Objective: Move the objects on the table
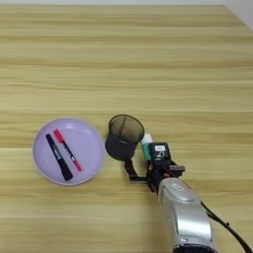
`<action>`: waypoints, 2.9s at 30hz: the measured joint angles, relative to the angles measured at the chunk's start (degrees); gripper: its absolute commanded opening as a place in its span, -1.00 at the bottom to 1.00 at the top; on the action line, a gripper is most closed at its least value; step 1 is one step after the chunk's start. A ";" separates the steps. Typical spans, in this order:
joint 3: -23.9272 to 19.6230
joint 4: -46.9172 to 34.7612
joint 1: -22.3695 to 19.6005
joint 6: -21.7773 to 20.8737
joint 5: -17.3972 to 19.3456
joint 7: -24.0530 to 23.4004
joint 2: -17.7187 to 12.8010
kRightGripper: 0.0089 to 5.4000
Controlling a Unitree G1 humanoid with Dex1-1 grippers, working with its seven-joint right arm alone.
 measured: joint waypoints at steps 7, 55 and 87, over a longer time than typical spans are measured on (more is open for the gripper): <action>-1.44 1.99 -0.74 -1.17 0.07 -2.39 1.07 0.99; -0.90 8.97 -4.32 0.45 -1.18 -6.16 2.05 0.99; -2.18 6.84 -7.28 11.44 1.39 -4.70 2.07 0.44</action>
